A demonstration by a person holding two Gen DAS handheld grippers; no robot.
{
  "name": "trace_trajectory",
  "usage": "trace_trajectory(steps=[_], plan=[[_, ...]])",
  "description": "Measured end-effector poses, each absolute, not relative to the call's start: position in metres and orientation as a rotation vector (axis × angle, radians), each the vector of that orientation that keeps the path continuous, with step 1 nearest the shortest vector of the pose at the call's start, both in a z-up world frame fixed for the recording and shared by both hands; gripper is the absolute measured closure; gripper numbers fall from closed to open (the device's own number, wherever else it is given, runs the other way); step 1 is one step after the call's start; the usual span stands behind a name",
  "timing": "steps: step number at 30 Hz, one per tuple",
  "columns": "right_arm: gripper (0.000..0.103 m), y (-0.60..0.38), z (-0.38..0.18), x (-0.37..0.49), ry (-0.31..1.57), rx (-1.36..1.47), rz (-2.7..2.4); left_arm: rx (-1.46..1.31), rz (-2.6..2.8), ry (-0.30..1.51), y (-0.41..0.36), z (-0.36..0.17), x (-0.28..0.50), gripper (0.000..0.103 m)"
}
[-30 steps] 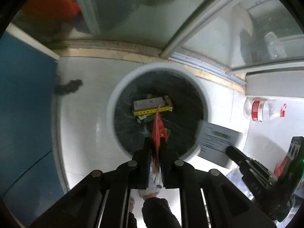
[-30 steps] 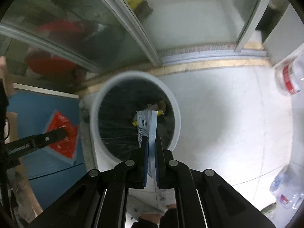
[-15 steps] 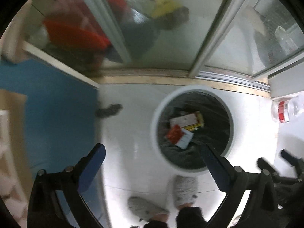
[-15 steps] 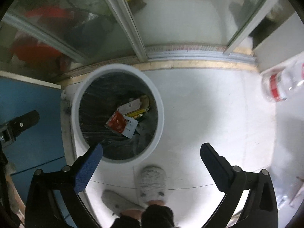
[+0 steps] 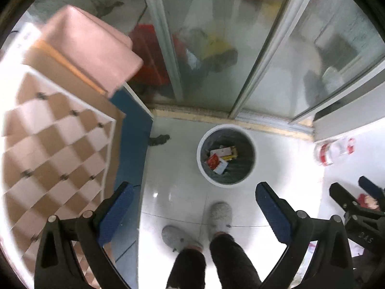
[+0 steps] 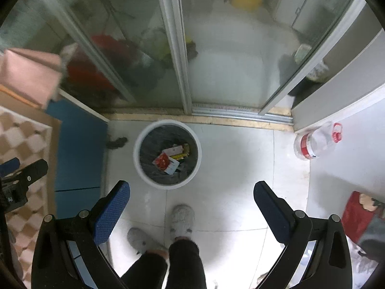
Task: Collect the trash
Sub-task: 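Move both tools back over the counter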
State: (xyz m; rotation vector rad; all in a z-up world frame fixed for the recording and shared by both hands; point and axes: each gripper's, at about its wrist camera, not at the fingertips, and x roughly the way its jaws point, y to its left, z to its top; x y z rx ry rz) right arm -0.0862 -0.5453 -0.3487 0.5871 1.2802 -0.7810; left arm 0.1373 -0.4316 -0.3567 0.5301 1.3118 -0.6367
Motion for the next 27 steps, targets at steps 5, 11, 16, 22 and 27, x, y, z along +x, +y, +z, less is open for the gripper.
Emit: trace_trajectory(steps=[5, 11, 16, 22, 27], plan=[[0.0, -0.525, -0.254, -0.093, 1.193, 0.629, -0.69, 0.407, -0.634, 1.244, -0.403, -0.262, 0.134, 0.0], [0.0, -0.485, -0.137, -0.06, 0.968, 0.498, -0.448, 0.189, -0.52, 1.076, -0.334, -0.168, 0.174, 0.0], [0.0, -0.426, -0.089, 0.028, 0.922, 0.379, -0.193, 0.095, -0.289, 0.968, -0.23, -0.136, 0.224, 0.0], [0.049, -0.317, -0.113, 0.144, 1.064, 0.322, 0.154, 0.08, 0.148, 1.108, -0.058, -0.186, 0.274, 0.0], [0.061, -0.216, -0.152, 0.222, 1.199, 0.308, 0.324, -0.158, 0.365, 1.314, 0.074, -0.27, 0.29, 0.002]])
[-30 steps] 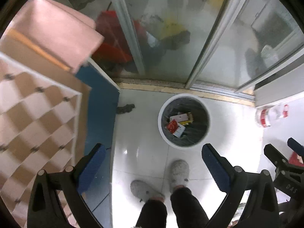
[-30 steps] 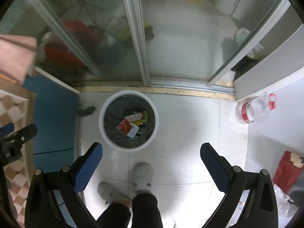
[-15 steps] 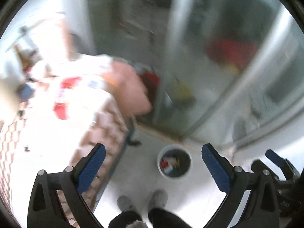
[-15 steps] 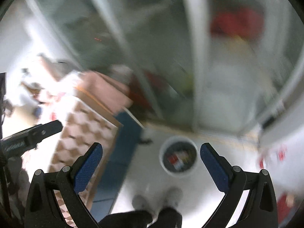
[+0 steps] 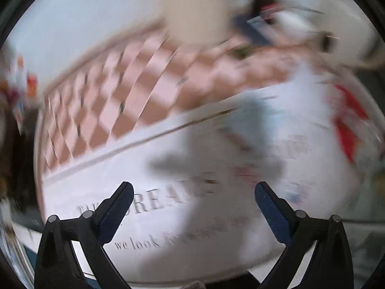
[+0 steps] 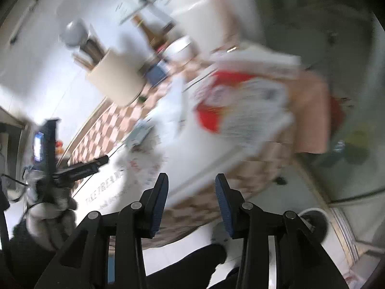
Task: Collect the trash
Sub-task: 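Move both tools back over the counter, then grasp a white plastic wrapper with the right tool while the left tool grasps small scraps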
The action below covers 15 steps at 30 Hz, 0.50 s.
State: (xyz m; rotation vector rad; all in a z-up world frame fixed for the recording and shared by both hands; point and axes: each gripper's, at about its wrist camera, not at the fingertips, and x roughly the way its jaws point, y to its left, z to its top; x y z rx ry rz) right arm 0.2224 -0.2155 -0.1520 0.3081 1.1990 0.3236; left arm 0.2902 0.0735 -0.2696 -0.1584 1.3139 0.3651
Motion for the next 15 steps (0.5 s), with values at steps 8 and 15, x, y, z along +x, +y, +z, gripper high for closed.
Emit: trace_trajectory(steps=[8, 15], plan=[[0.06, -0.129, -0.227, 0.314, 1.368, 0.215, 0.333, -0.3, 0.222, 1.364, 0.11, -0.327, 0.35, 0.008], [0.057, -0.095, -0.259, 0.355, 1.442, 0.208, 0.301, -0.132, 0.191, 1.322, 0.1, -0.327, 0.374, 0.102]])
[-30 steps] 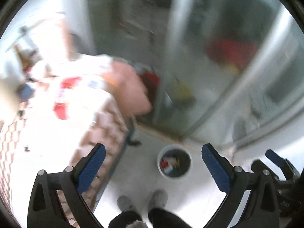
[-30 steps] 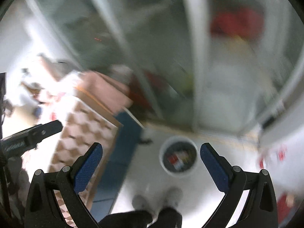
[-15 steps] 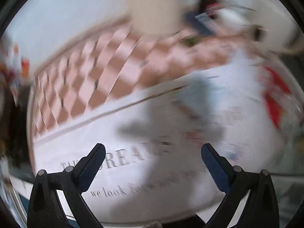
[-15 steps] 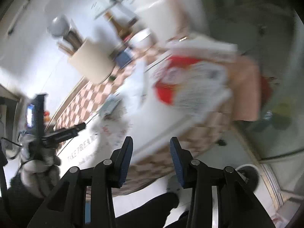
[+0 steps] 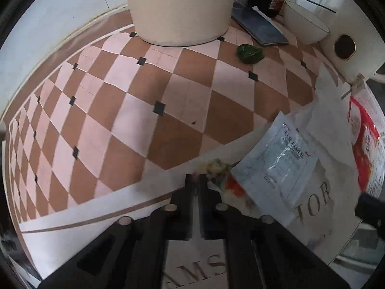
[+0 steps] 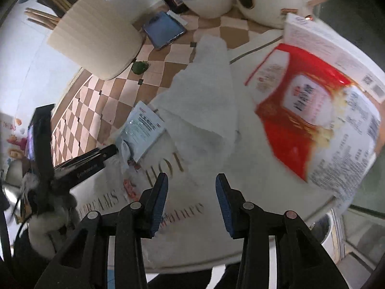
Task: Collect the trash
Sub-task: 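Grasp a white plastic wrapper with the right tool while the left tool grasps small scraps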
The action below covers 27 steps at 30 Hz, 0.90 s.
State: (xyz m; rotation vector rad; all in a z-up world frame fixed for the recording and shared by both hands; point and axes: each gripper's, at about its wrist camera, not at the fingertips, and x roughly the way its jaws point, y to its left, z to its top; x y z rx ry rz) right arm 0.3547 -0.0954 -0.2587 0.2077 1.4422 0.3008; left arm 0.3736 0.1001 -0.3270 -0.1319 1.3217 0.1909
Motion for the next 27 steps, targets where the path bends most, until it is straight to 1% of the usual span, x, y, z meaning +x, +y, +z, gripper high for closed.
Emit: trace_trajectory(steps=[2, 4, 5, 7, 8, 12, 13, 15, 17, 18, 19, 20, 21, 22, 23, 25, 27], plan=[[0.055, -0.08, -0.264, 0.364, 1.45, 0.216, 0.309, -0.116, 0.213, 1.311, 0.109, -0.326, 0.366, 0.102], [0.048, -0.066, -0.266, 0.369, 1.457, 0.209, 0.313, -0.086, 0.254, 1.305, 0.12, -0.325, 0.355, 0.102], [0.046, -0.055, -0.27, 0.374, 1.461, 0.207, 0.321, -0.076, 0.279, 1.304, 0.129, -0.324, 0.348, 0.102], [0.037, -0.036, -0.277, 0.381, 1.474, 0.192, 0.33, -0.082, 0.308, 1.303, 0.15, -0.322, 0.338, 0.102], [0.035, -0.028, -0.281, 0.384, 1.483, 0.176, 0.323, -0.076, 0.329, 1.307, 0.156, -0.321, 0.334, 0.102], [0.032, 0.012, -0.301, 0.398, 1.507, 0.075, 0.286, -0.053, 0.422, 1.325, 0.181, -0.326, 0.318, 0.102], [0.022, 0.021, -0.305, 0.4, 1.506, 0.047, 0.28, -0.063, 0.436, 1.333, 0.188, -0.329, 0.314, 0.102], [0.019, 0.047, -0.309, 0.401, 1.477, -0.064, 0.268, -0.076, 0.463, 1.342, 0.197, -0.332, 0.314, 0.102], [0.019, 0.068, -0.313, 0.399, 1.457, -0.184, 0.25, -0.08, 0.472, 1.343, 0.2, -0.326, 0.305, 0.102], [0.022, 0.079, -0.315, 0.397, 1.437, -0.241, 0.252, -0.074, 0.476, 1.335, 0.201, -0.327, 0.305, 0.102], [0.031, 0.087, -0.314, 0.394, 1.404, -0.277, 0.27, -0.063, 0.477, 1.333, 0.2, -0.328, 0.305, 0.102], [0.037, 0.092, -0.313, 0.392, 1.382, -0.295, 0.282, -0.06, 0.476, 1.332, 0.201, -0.327, 0.304, 0.102], [0.058, 0.095, -0.31, 0.39, 1.362, -0.298, 0.302, -0.066, 0.472, 1.329, 0.202, -0.326, 0.304, 0.102], [0.089, 0.096, -0.308, 0.389, 1.353, -0.296, 0.317, -0.072, 0.469, 1.327, 0.204, -0.325, 0.304, 0.102], [0.103, 0.094, -0.306, 0.388, 1.362, -0.263, 0.349, -0.076, 0.465, 1.324, 0.205, -0.318, 0.301, 0.102], [0.102, 0.083, -0.302, 0.386, 1.37, -0.203, 0.364, -0.076, 0.455, 1.305, 0.202, -0.307, 0.301, 0.102], [0.102, 0.068, -0.289, 0.381, 1.336, -0.126, 0.377, -0.066, 0.443, 1.276, 0.2, -0.296, 0.3, 0.102]])
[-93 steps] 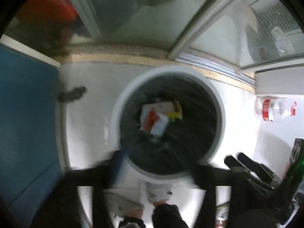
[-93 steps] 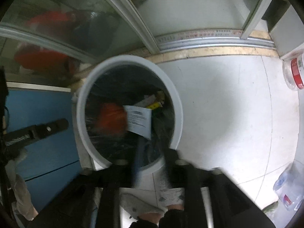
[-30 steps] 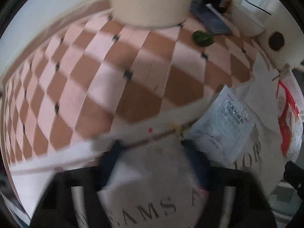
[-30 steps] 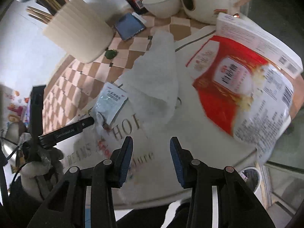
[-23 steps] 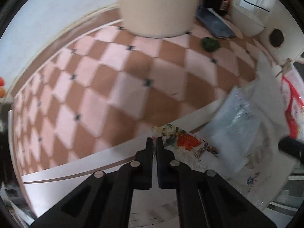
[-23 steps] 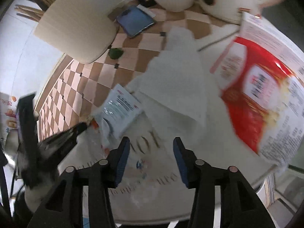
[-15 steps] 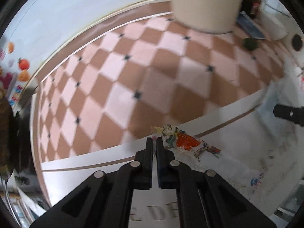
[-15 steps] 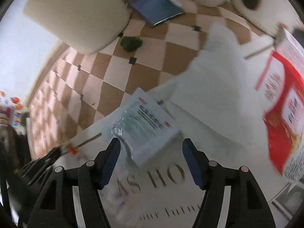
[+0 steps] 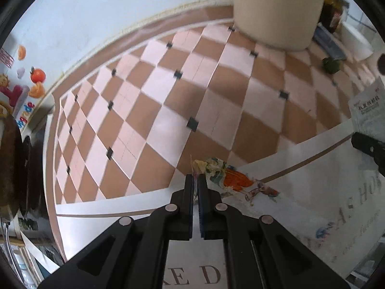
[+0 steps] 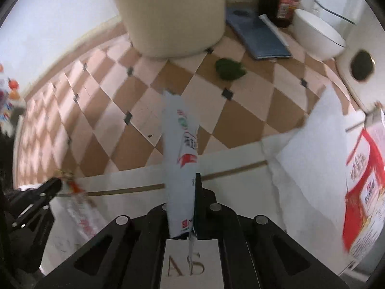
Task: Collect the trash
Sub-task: 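Grasp a white plastic wrapper with the right tool while the left tool grasps small scraps, then carry both items to the white bin and open both tools to drop them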
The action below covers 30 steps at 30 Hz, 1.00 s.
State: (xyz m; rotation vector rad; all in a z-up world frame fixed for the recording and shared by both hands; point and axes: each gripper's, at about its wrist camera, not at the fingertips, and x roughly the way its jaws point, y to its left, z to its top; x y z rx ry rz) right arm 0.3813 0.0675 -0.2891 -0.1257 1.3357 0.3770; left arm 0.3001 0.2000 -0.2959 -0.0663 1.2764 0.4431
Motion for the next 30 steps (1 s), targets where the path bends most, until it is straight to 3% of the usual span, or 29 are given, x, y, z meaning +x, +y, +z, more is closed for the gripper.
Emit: trace_trajectory(steps=[9, 18, 30], plan=[[0.102, -0.01, -0.226, 0.363, 1.221, 0.096, 0.361, -0.048, 0.331, 1.118, 0.148, -0.212, 0.307, 0.102], [0.102, -0.142, -0.174, 0.307, 1.099, 0.288, 0.186, 0.043, 0.136, 0.991, 0.039, -0.141, 0.313, 0.102], [0.102, -0.362, -0.166, 0.176, 1.027, 0.503, -0.168, 0.188, -0.289, 0.975, -0.197, -0.132, 0.287, 0.102]])
